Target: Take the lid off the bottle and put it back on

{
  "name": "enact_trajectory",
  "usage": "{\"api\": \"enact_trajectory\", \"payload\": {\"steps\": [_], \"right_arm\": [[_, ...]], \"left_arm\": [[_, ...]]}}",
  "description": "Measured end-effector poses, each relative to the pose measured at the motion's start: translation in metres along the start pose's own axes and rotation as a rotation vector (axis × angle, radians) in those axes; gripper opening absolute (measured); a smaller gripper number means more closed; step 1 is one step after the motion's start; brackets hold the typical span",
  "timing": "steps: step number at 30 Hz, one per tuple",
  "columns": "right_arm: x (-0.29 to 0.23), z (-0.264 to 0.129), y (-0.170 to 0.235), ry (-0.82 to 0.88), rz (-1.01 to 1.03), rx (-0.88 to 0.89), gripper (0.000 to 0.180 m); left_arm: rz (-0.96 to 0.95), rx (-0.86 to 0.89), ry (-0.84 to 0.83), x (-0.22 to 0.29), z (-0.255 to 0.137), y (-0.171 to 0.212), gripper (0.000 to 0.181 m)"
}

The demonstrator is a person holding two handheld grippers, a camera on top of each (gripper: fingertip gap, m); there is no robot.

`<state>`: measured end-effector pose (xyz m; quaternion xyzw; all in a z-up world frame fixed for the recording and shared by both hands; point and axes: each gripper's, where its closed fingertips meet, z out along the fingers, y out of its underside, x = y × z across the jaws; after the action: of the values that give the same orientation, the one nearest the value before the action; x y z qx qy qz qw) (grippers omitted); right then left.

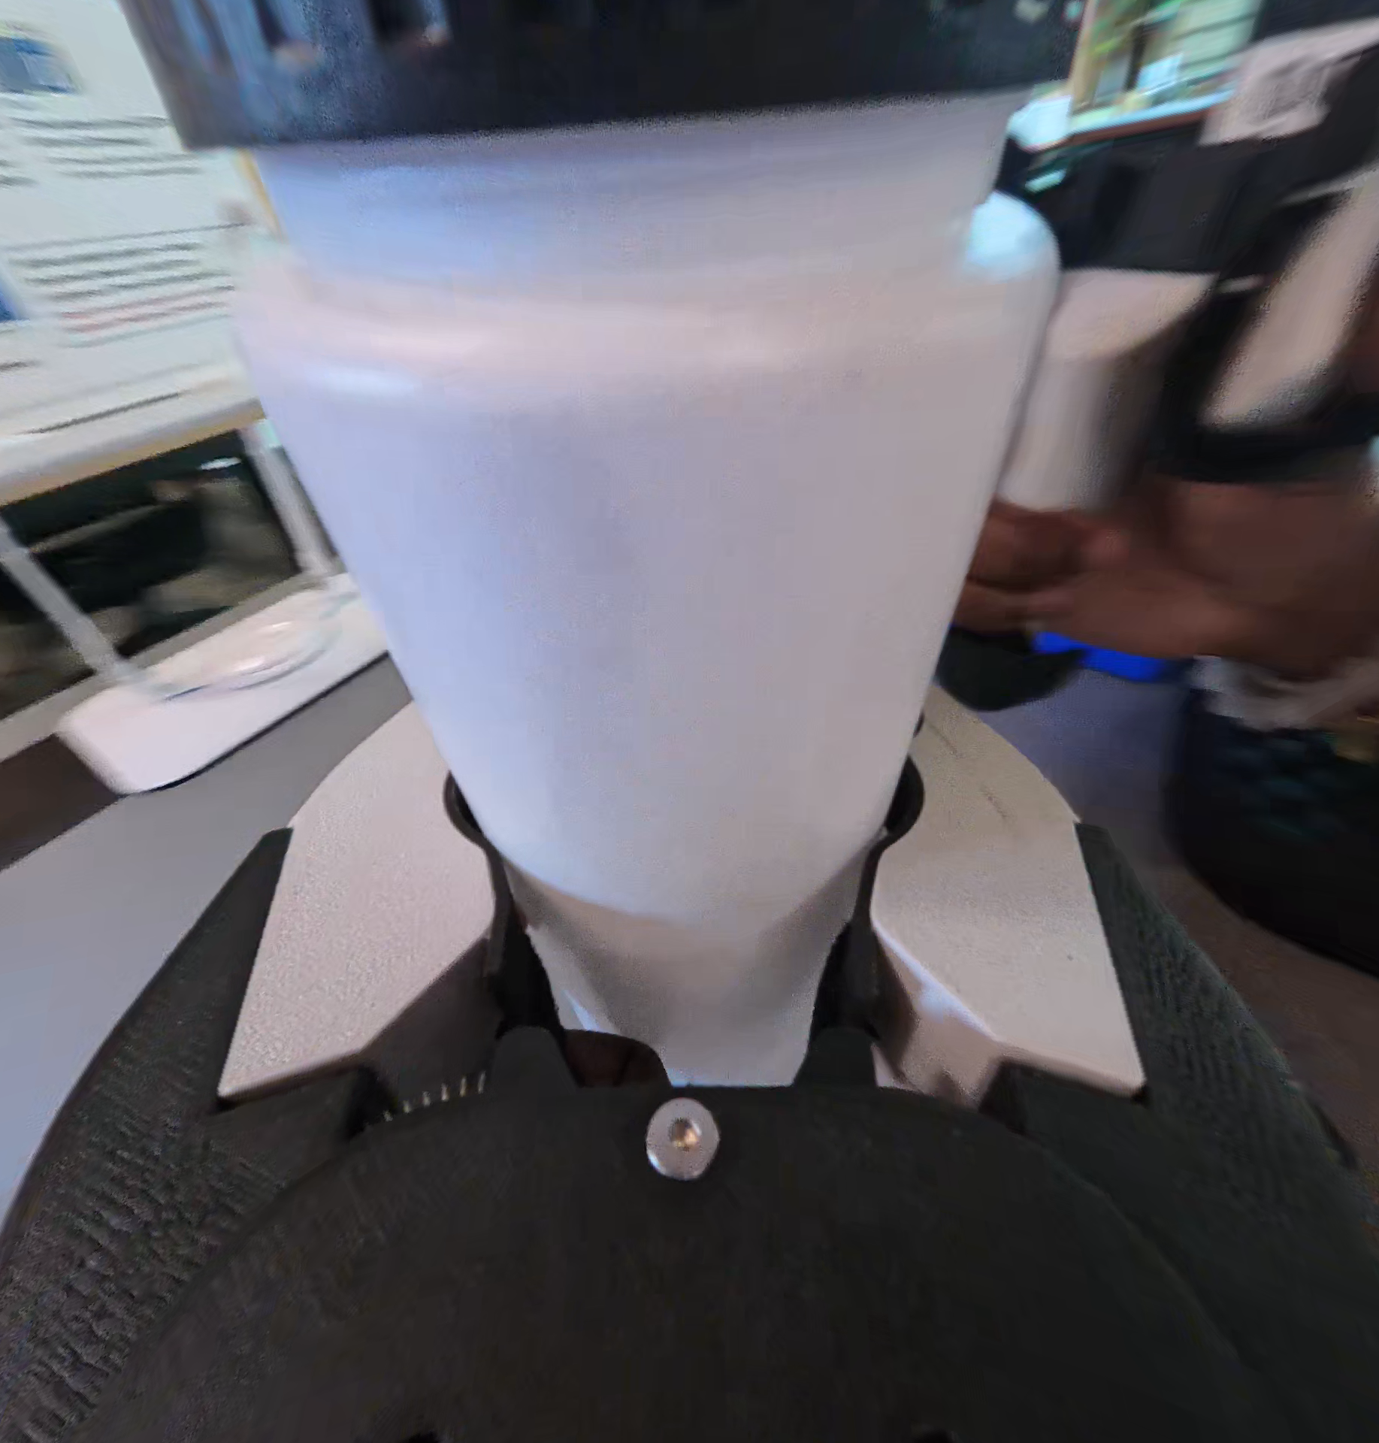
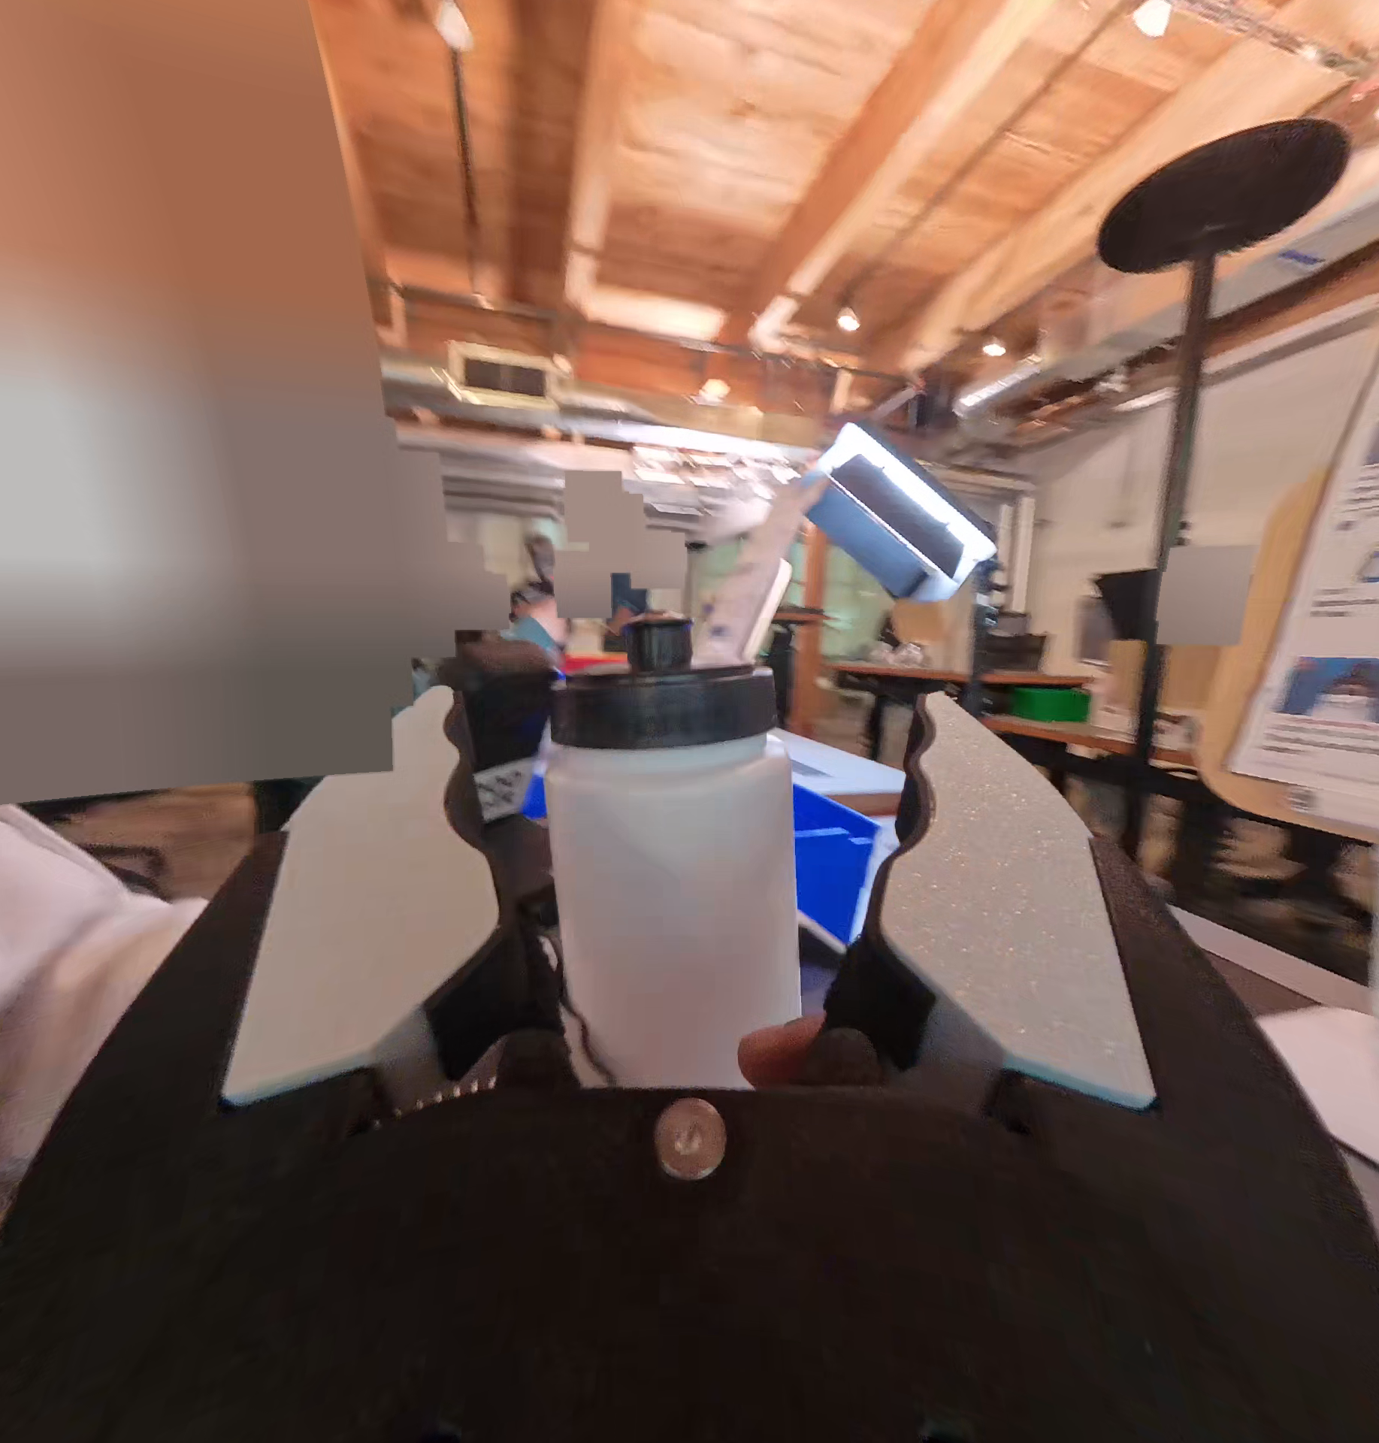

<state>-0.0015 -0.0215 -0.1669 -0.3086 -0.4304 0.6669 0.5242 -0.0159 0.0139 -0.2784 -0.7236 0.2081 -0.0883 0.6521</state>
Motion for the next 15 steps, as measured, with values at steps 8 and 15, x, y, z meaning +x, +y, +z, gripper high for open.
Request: {"api": "enact_trajectory", "payload": {"steps": [8, 15], "right_arm": [[-0.014, 0.007, 0.022, 0.024, -0.142, -0.140, 0.075], [-0.057, -0.007, 0.006, -0.388, 0.043, -0.105, 0.075]], "left_arm": [[0.314, -0.115, -0.230, -0.013, 0.004, 0.013, 0.101], [0.209, -0.051, 0.443, 0.073, -0.013, 0.010, 0.101]]}}
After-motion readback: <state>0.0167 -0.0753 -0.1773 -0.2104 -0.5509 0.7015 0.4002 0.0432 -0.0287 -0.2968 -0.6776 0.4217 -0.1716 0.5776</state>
